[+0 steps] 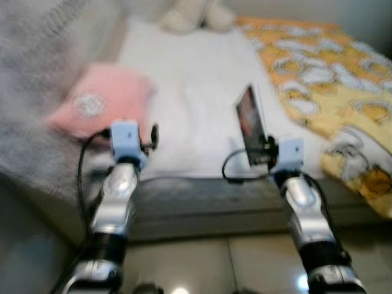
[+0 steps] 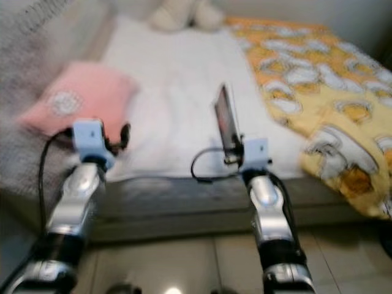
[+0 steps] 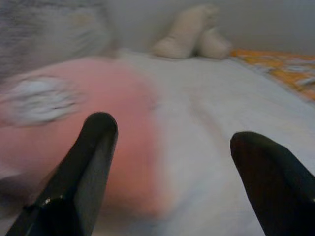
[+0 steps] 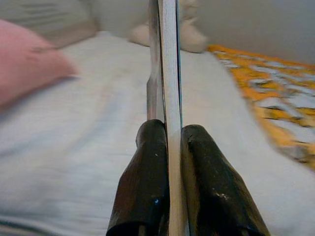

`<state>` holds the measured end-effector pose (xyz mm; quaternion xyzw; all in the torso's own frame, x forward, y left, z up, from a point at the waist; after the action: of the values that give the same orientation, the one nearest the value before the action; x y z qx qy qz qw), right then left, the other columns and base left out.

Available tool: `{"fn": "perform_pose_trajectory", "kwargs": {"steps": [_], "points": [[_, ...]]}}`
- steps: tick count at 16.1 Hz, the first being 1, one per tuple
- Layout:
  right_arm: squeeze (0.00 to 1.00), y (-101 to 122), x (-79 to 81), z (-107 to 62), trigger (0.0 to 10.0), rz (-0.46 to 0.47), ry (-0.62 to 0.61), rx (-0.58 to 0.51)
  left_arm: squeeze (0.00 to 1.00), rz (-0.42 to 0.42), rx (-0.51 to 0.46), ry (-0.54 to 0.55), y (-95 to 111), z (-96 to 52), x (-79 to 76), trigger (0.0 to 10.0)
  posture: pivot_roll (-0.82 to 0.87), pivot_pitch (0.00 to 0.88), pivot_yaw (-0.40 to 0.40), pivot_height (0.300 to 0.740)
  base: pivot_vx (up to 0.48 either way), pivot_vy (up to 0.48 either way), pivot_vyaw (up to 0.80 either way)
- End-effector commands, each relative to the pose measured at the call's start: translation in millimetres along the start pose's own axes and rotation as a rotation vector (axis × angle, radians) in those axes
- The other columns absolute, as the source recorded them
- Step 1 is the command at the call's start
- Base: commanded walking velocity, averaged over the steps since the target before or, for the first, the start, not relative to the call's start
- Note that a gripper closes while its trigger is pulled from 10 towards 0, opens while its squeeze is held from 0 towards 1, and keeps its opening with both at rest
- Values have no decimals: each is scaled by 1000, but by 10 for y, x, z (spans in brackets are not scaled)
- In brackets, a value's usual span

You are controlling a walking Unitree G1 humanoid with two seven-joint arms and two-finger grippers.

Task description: Clean up the room

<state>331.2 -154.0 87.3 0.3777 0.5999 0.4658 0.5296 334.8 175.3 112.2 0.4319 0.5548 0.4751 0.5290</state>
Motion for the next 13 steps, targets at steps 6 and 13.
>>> {"fn": "perform_pose_trajectory", "kwargs": {"steps": [6,13], "points": [[0,181,19,120,0,-19,27,-65,0,14,-85,44,163,19,19,10000,31,0,-67,736,240,0,189],[0,182,62,135,0,-15,40,-69,0,27,-69,8,130,10,-25,10000,38,0,-68,736,474,0,0]]}}
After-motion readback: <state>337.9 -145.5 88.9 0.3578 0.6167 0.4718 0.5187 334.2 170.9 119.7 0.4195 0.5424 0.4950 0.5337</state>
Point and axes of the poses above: a point about 5 cm out from each wrist's last joint towards the gripper, its own z axis pointing out of the wrist towards the gripper, its own y axis along the axis of the wrist's last joint, x = y × z, the point moved 1 cm from there along z, pointing out of the wrist towards the gripper, and after that the axes turned 12 degrees about -z, right-handed, at the moved point
